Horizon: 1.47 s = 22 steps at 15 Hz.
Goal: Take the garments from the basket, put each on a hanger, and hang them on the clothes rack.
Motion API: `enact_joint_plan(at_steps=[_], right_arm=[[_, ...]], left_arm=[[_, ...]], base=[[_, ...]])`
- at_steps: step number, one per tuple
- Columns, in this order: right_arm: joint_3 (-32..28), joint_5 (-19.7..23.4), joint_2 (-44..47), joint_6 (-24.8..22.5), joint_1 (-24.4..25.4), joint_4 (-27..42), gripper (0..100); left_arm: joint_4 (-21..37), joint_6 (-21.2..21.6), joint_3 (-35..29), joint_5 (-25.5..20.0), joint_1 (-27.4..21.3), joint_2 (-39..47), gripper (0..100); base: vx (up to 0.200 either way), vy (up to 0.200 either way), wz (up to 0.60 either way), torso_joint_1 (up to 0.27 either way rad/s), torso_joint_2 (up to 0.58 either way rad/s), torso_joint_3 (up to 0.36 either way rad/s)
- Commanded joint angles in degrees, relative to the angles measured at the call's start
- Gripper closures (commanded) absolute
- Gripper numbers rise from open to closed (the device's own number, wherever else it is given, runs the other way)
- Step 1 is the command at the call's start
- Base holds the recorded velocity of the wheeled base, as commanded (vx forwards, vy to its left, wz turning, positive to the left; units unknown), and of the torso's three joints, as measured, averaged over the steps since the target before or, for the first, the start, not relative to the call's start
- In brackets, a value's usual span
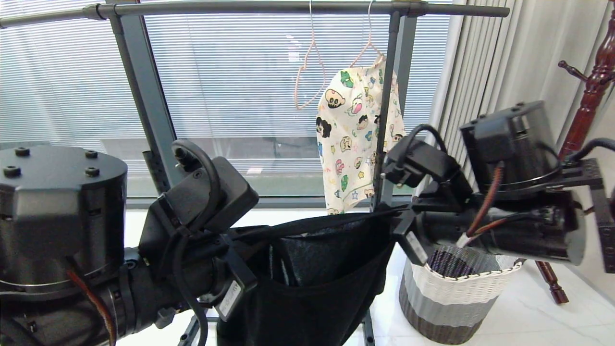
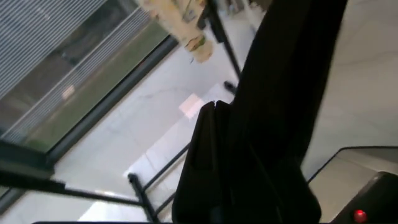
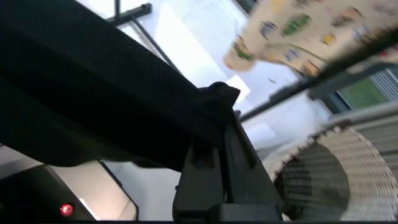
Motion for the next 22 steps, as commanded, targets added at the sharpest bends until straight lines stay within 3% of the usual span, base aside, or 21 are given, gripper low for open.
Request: enact_joint_plan(at_steps=[1,4,6,8,9,10,12,13,15,16,19,21,22], right_arm=[[7.3,-0.1,-12.4,-0.3,-4.6,0.3,100],[11.6,0.0,-18.0,-0.5,-4.8,1.7,100],[15.3,1.9,-23.6,-1.1,1.4,5.6,100],[17.1,2.0,-24.6,-1.0,6.3,6.8,100],[17.1,2.0,-24.6,-1.0,6.3,6.8,100],[17.5,1.9,-23.6,-1.0,10.0,6.7,100],[17.3,1.6,-23.6,-0.8,9.2,6.3,100],[15.7,2.0,-23.4,-0.8,7.1,6.3,100],[11.3,3.1,-21.6,-0.6,5.9,5.6,100],[8.6,4.5,-19.7,-0.7,5.2,5.0,100],[4.8,6.0,-16.4,-0.8,4.7,4.3,100],[4.3,5.9,-15.6,-0.8,4.7,3.2,100],[4.4,5.9,-15.6,-0.8,4.7,3.2,100]], left_arm=[[-1.1,0.5,-1.7,-3.0,-2.9,1.8,100],[-3.1,0.4,-3.7,-4.9,-3.8,3.9,100],[-9.3,0.4,-6.2,-7.6,-3.8,6.8,100],[-10.6,0.5,-7.3,-10.8,-3.8,7.5,100],[-10.6,0.5,-7.3,-10.8,-3.8,7.5,100],[-10.5,0.5,-7.0,-11.7,-4.0,7.7,100],[-10.2,-0.1,-5.8,-9.4,-4.0,7.5,100],[-7.5,-0.2,-4.0,-5.3,-3.8,7.0,100],[3.1,-1.0,-3.5,-4.0,-4.0,3.6,100],[8.6,-4.0,-4.1,-4.0,-4.6,2.7,100],[12.9,-18.5,-5.9,-3.9,-8.3,3.4,100],[14.7,-22.4,-6.7,-3.5,-9.7,3.0,100],[14.7,-22.4,-6.7,-3.3,-9.7,2.9,100]], base=[[0.000,0.000,0.00,0.000,0.00,0.000],[0.000,0.000,0.00,0.000,0.00,0.000],[0.000,0.000,0.00,0.000,0.00,0.000],[0.000,0.000,0.00,0.000,0.00,0.000],[0.000,0.000,0.00,0.000,0.00,0.000],[0.000,0.000,0.00,0.000,0.00,0.000],[0.000,0.000,0.00,0.000,0.00,0.000],[0.000,0.000,0.00,0.000,0.00,0.000],[0.000,0.000,0.00,0.000,0.00,0.000],[0.000,0.000,0.00,0.000,0.00,0.000],[0.000,0.000,0.00,0.000,0.00,0.000],[0.000,0.000,0.00,0.000,0.00,0.000],[0.000,0.000,0.00,0.000,0.00,0.000]])
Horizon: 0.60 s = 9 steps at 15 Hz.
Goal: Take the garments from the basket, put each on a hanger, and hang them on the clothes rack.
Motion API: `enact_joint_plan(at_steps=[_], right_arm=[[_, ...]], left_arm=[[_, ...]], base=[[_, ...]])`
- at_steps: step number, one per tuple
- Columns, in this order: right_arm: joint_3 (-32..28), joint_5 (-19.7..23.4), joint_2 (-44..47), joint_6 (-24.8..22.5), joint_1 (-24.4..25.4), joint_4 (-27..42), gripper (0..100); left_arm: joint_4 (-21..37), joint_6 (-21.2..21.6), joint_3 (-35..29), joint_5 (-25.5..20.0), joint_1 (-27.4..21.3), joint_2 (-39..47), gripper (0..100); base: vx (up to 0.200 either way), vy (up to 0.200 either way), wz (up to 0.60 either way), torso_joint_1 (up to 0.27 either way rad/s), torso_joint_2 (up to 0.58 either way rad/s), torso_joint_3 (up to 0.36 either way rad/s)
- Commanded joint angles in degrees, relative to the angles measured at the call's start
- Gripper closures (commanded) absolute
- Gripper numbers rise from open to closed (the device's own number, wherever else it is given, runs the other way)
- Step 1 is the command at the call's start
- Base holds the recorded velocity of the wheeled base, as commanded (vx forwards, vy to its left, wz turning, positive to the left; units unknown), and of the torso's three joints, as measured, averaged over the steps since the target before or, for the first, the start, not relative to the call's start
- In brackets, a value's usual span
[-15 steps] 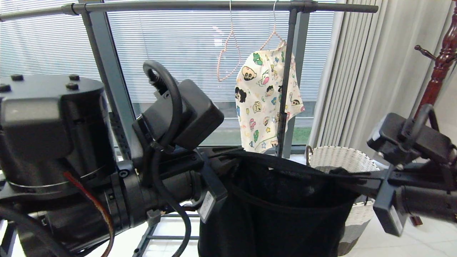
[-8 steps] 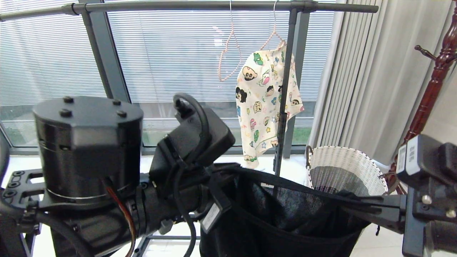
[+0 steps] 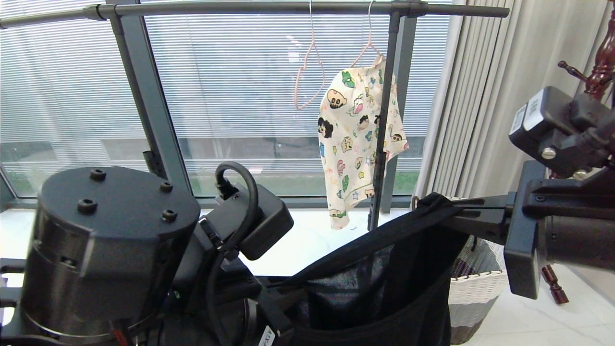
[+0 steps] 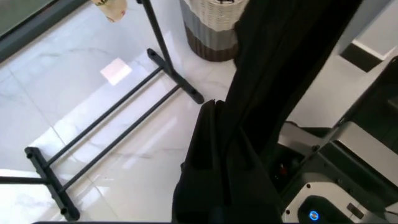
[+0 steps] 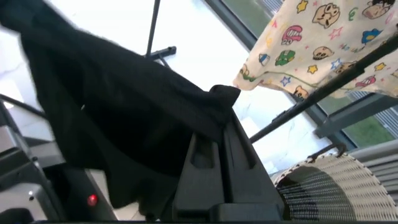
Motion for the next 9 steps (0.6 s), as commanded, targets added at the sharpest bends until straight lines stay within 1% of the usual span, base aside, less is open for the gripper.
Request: enact_joint_plan(at_steps=[1,3,4,6,7,8,9], right_arm=[[-0.2,0.0,1.2,0.0,-0.1,0.1,100],[-0.1,-0.2,1.0,0.0,0.0,0.8,100],[0.0,-0.2,0.5,0.0,0.1,2.1,0],[0.1,0.1,-1.5,0.1,1.5,6.7,0],[0.4,0.1,-2.7,0.4,3.0,10.2,0],[1.0,0.2,-4.0,0.7,4.9,13.2,0],[1.5,0.2,-4.6,0.8,6.2,14.6,0]], left_arm=[[0.1,-0.1,-0.4,0.3,-0.5,-0.4,100],[0.1,-0.1,-1.3,3.4,-0.5,-0.1,100],[-0.1,-0.1,-1.7,4.4,-0.5,0.0,100],[-0.3,-0.3,-2.1,8.6,-0.3,1.5,100],[-0.5,-0.4,-2.1,11.6,-0.1,2.5,100],[-1.7,-0.4,-2.0,13.6,-0.1,3.4,100],[-2.7,-0.3,-1.9,13.9,-0.1,3.9,100]], base=[[0.000,0.000,0.00,0.000,0.00,0.000],[0.000,0.000,0.00,0.000,0.00,0.000],[0.000,0.000,0.00,0.000,0.00,0.000],[0.000,0.000,0.00,0.000,0.00,0.000],[0.000,0.000,0.00,0.000,0.00,0.000],[0.000,0.000,0.00,0.000,0.00,0.000],[0.000,0.000,0.00,0.000,0.00,0.000]])
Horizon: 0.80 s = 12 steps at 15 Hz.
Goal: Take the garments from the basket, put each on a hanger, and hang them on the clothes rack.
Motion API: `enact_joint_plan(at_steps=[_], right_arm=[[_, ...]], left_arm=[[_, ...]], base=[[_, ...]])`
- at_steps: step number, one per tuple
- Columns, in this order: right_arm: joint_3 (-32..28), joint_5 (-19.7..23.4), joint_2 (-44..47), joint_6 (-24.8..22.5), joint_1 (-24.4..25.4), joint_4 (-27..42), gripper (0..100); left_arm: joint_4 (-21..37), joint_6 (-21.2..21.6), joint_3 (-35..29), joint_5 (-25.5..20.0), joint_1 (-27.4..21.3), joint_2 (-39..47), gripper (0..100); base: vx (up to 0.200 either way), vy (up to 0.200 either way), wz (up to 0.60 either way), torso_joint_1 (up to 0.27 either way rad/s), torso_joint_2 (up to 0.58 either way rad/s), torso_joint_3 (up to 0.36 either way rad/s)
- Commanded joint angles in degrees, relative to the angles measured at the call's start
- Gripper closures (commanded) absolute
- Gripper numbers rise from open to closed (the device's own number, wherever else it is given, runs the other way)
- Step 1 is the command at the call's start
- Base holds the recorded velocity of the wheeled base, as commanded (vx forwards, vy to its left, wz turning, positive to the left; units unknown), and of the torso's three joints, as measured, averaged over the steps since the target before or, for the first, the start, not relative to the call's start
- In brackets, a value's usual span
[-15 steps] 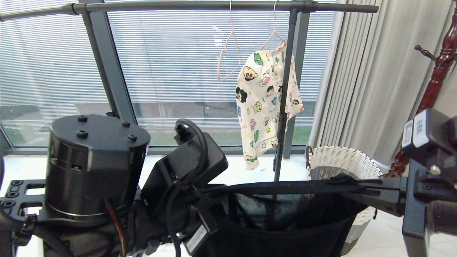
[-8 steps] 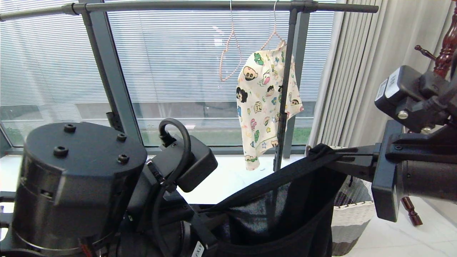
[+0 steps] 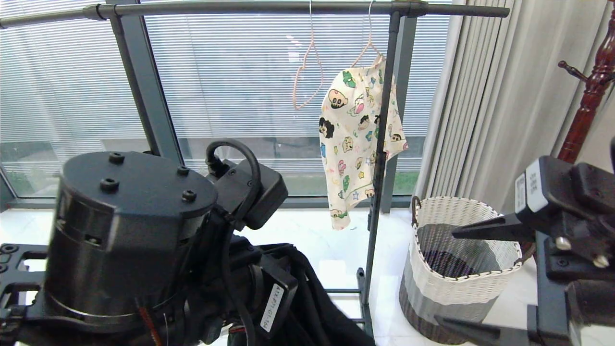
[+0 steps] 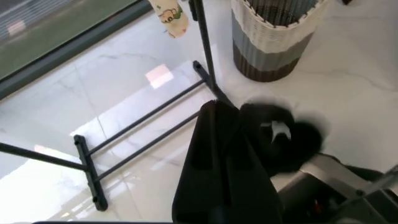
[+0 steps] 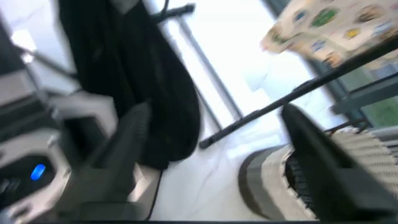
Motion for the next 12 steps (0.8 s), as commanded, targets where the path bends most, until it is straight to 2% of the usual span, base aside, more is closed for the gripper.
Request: enact_joint_plan(at_steps=[1,2,3,4,5,6,7,9,11,12], right_arm=[[1.0,-0.3,-2.1,0.1,1.7,0.6,0],[1.2,-1.5,-2.6,0.0,0.2,0.7,0],[2.0,-5.7,-3.3,-0.3,-3.9,1.2,0],[3.4,-10.6,-4.8,-0.5,-7.7,1.6,0],[5.1,-12.7,-7.0,-0.4,-11.5,1.6,0],[6.3,-12.5,-8.8,-0.4,-14.5,1.6,0],[9.0,-12.7,-11.9,-0.7,-19.5,1.6,0],[13.2,-12.9,-15.6,-3.6,-26.8,1.3,0],[15.2,-12.9,-17.6,-5.0,-29.3,-0.6,0],[15.7,-12.9,-18.1,-5.0,-29.4,-1.9,0]], left_arm=[[-0.3,0.2,0.2,0.2,0.0,1.6,100],[0.0,0.7,1.4,0.4,0.3,1.1,100],[0.2,2.6,4.4,0.4,2.0,-1.6,100],[0.4,5.8,8.6,0.4,5.0,-4.6,100],[0.1,8.3,13.1,0.3,9.3,-8.0,100],[-0.2,9.4,15.9,0.4,12.0,-10.5,100],[-0.4,10.3,19.6,0.4,17.0,-15.4,100],[-0.3,10.7,21.3,0.4,23.9,-20.2,100],[-0.3,10.6,21.1,0.4,25.7,-22.4,100],[-0.3,10.6,21.3,0.4,26.0,-23.7,100]], base=[[0.000,0.000,0.00,0.000,0.00,0.000],[0.000,0.000,0.00,0.000,0.00,0.000],[0.000,0.000,0.00,0.000,0.00,0.000],[0.000,0.000,0.00,0.000,0.00,0.000],[0.000,0.000,0.00,0.000,0.00,0.000],[0.000,0.000,0.00,0.000,0.00,0.000],[0.000,0.000,0.00,0.000,0.00,0.000],[0.000,0.000,0.00,0.000,0.00,0.000],[0.000,0.000,0.00,0.000,0.00,0.000],[0.000,0.200,0.00,0.002,0.00,0.002]])
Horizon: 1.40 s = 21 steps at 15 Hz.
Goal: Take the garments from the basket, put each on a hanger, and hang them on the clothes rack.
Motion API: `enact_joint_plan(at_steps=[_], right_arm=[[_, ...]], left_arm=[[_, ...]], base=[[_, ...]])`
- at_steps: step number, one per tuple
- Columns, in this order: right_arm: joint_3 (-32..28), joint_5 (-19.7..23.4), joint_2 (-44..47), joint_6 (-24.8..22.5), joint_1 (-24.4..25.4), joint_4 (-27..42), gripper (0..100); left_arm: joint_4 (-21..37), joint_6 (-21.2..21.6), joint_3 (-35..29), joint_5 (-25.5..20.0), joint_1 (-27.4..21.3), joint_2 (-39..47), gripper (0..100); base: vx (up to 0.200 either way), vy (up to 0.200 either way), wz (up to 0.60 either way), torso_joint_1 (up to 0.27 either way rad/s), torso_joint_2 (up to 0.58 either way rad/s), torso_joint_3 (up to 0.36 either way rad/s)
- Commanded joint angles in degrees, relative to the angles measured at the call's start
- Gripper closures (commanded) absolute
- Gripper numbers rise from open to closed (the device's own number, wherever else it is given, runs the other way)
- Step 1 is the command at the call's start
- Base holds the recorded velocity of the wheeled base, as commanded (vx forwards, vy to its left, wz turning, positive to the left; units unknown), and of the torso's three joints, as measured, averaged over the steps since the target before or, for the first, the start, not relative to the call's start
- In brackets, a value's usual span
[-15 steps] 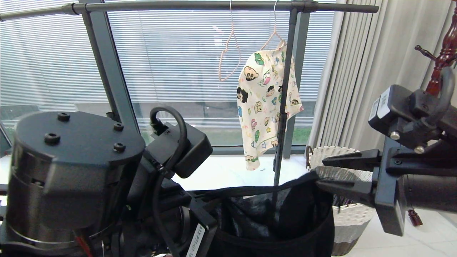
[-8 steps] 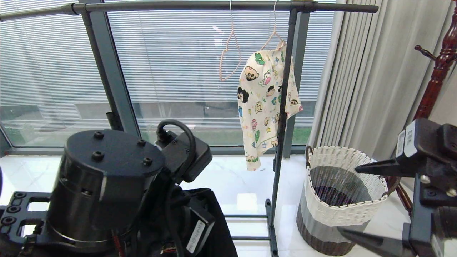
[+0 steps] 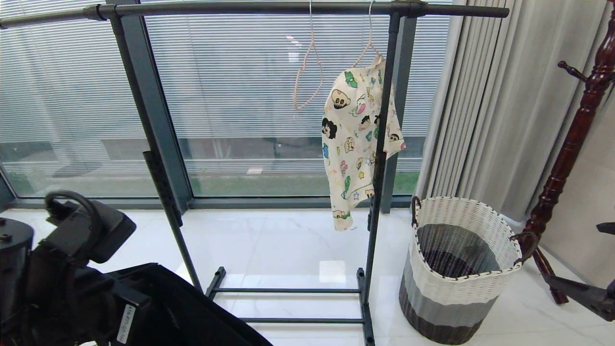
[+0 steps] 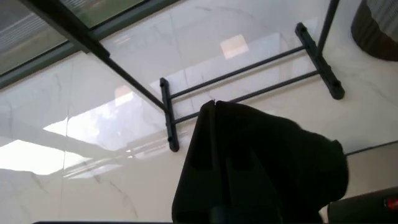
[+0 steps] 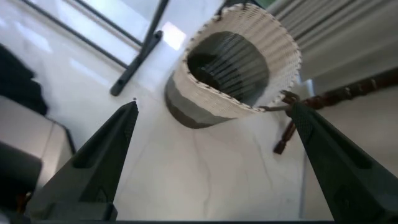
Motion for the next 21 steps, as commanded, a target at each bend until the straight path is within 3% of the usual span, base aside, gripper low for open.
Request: enact_joint_plan(at_steps=[1,10,15,21], right_arm=[[1.4,-0.1,-2.8,-0.2,-1.3,-1.1,0],[2.4,-0.2,-2.9,-0.4,-3.6,-4.1,0],[6.7,-0.1,-2.5,-3.1,-3.6,-11.8,0],[6.9,-0.1,0.4,-2.6,-5.4,-16.2,0]], left_arm=[[0.0,-0.2,0.7,0.1,1.4,-4.4,100],[0.0,-0.3,1.3,-0.1,2.6,-4.3,100],[0.0,-0.3,1.4,-0.3,4.6,-4.5,100],[0.1,0.0,2.8,-0.5,5.5,-5.8,100]], base=[[0.000,0.200,0.00,0.002,0.00,0.007],[0.000,0.200,0.00,0.004,0.00,0.007],[0.000,0.200,0.00,0.003,0.00,0.003],[0.000,0.200,0.00,0.002,0.00,0.002]])
